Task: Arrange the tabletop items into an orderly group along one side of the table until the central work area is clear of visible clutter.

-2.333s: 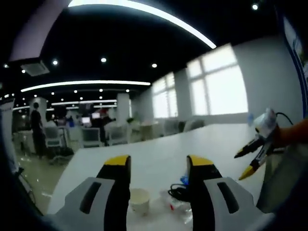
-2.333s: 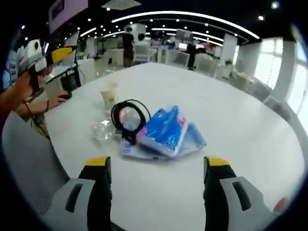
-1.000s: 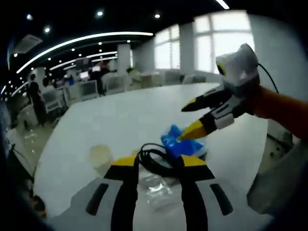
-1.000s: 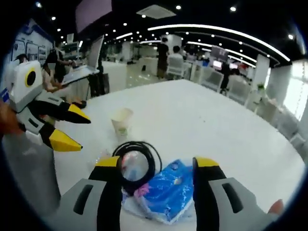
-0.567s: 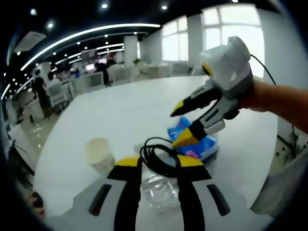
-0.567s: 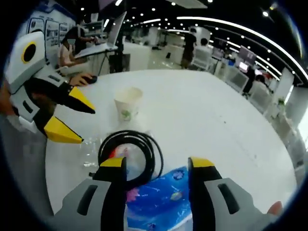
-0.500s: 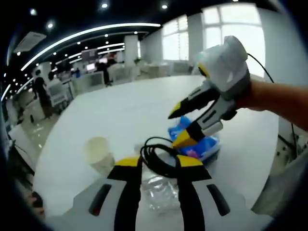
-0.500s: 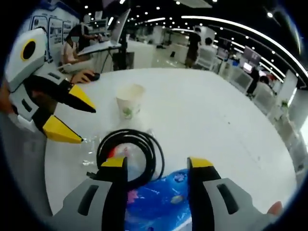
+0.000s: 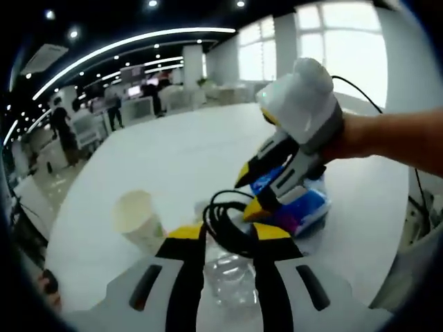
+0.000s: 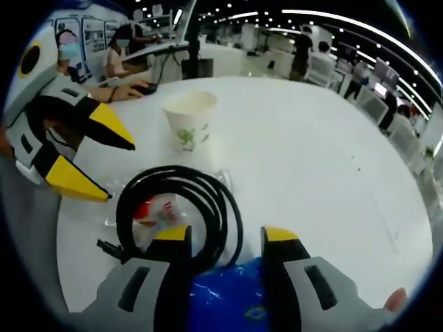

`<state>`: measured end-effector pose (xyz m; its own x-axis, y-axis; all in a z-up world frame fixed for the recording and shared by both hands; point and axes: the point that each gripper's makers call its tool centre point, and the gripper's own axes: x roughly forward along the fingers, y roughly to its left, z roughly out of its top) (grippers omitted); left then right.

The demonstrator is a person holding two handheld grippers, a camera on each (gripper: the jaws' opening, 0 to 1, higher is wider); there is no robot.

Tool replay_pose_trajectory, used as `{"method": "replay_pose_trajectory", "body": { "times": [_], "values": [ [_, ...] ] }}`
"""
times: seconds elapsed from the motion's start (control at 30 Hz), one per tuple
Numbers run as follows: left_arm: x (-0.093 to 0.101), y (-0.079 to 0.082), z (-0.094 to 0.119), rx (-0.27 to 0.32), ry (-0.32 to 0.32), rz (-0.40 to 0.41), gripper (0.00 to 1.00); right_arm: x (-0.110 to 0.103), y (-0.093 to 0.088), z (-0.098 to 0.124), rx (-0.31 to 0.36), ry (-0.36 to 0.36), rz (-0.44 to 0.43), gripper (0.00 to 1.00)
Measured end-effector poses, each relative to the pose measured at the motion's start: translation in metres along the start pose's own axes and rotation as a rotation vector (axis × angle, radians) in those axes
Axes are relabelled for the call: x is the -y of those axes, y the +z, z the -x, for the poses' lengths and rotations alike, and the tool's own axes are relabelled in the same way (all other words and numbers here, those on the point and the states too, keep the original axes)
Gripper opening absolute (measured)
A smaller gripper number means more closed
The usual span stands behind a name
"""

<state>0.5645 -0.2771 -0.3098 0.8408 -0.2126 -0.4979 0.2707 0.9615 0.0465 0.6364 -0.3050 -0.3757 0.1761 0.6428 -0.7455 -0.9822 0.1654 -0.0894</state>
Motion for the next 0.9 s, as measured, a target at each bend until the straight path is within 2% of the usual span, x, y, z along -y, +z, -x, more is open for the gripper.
{"method": "replay_pose_trajectory", "body": {
  "times": [0.17, 0.53, 0.9],
  "values": [
    [0.0, -0.004, -0.002, -0.009, 0.0, 0.002, 0.23, -0.004, -0.005, -0.008, -0.011, 0.034, -0.029, 0.26],
    [-0.001, -0.007, -0.004, -0.011, -0.001, 0.012, 0.22, -0.006, -0.008, -0.014, -0.01, 0.039, -0.096, 0.25],
    [-0.001, -0.008, -0.005, -0.014, -0.005, 0.012, 0.22, -0.009, -0.005, -0.014, -0.015, 0.035, -0.114, 0.16]
  ]
}}
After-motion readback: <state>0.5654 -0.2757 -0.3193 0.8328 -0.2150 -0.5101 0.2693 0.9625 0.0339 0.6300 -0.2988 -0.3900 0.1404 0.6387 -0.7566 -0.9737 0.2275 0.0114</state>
